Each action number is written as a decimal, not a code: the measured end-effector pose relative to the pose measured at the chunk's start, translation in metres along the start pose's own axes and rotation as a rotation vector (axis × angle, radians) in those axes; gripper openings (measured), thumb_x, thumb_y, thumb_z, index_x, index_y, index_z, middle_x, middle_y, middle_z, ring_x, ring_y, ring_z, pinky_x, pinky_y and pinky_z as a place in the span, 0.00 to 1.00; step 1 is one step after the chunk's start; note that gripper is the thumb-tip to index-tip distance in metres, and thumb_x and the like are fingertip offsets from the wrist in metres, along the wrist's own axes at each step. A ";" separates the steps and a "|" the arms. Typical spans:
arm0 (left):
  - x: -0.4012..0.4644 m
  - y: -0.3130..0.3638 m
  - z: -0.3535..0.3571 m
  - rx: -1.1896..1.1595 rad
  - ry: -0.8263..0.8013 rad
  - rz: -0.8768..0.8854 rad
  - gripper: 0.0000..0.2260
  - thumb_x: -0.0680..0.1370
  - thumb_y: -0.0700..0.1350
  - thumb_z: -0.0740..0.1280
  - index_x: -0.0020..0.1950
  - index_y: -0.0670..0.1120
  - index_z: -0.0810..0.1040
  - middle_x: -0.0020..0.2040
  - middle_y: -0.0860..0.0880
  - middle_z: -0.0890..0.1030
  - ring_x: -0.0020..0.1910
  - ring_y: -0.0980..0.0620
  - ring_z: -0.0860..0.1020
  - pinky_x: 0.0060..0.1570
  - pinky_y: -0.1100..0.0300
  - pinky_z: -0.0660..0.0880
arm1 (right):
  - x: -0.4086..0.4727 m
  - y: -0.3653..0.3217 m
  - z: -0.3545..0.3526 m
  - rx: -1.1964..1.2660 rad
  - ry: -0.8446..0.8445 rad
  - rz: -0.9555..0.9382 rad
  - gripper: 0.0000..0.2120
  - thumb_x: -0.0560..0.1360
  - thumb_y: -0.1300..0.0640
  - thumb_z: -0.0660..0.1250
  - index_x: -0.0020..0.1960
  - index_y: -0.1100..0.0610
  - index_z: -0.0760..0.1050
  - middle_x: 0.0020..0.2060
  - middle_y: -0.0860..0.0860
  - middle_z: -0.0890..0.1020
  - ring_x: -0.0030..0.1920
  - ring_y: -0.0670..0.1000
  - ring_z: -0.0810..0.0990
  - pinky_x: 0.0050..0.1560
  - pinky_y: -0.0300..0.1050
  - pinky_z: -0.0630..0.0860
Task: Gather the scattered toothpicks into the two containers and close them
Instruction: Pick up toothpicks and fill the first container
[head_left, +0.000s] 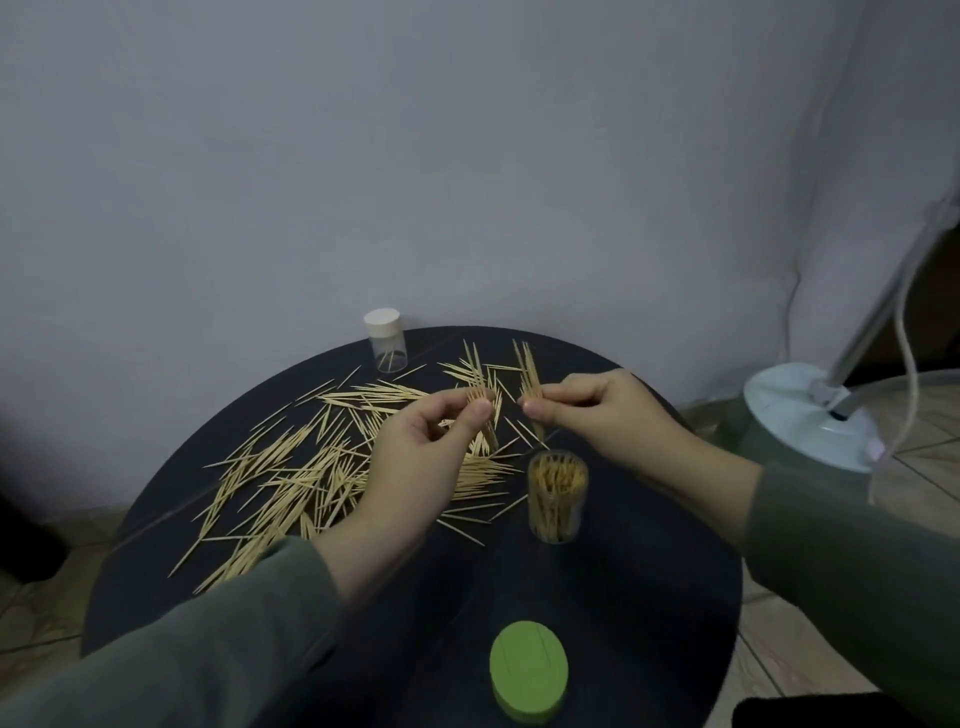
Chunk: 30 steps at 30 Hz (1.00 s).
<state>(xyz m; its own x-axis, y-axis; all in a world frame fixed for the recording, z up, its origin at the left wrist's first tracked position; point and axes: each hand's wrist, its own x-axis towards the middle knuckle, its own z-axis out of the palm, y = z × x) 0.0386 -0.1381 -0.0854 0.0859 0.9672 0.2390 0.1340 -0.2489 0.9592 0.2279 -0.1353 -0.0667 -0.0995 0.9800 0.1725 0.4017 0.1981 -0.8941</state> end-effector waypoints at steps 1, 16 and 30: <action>-0.002 0.002 0.004 -0.049 -0.002 -0.013 0.06 0.77 0.45 0.68 0.51 0.55 0.83 0.46 0.56 0.85 0.48 0.58 0.81 0.49 0.65 0.77 | -0.003 0.005 -0.001 0.039 0.001 0.006 0.08 0.71 0.52 0.72 0.50 0.49 0.83 0.40 0.47 0.84 0.45 0.42 0.81 0.45 0.34 0.74; -0.012 -0.011 0.044 -0.078 -0.122 -0.168 0.06 0.76 0.46 0.71 0.51 0.50 0.85 0.51 0.53 0.84 0.52 0.57 0.80 0.48 0.65 0.76 | -0.015 0.032 -0.025 -0.064 -0.212 0.081 0.10 0.64 0.46 0.73 0.44 0.46 0.84 0.48 0.43 0.81 0.53 0.45 0.79 0.60 0.46 0.75; -0.014 -0.013 0.036 -0.066 -0.213 -0.143 0.11 0.74 0.41 0.72 0.54 0.52 0.83 0.40 0.61 0.82 0.39 0.67 0.77 0.39 0.73 0.73 | -0.008 0.030 -0.028 -0.231 -0.347 0.042 0.10 0.70 0.49 0.72 0.50 0.50 0.85 0.52 0.42 0.80 0.55 0.44 0.79 0.60 0.46 0.76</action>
<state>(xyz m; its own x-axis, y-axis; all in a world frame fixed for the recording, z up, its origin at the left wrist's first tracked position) 0.0710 -0.1501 -0.1071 0.2772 0.9583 0.0696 0.0958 -0.0996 0.9904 0.2661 -0.1372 -0.0830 -0.3638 0.9303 -0.0466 0.6014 0.1964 -0.7744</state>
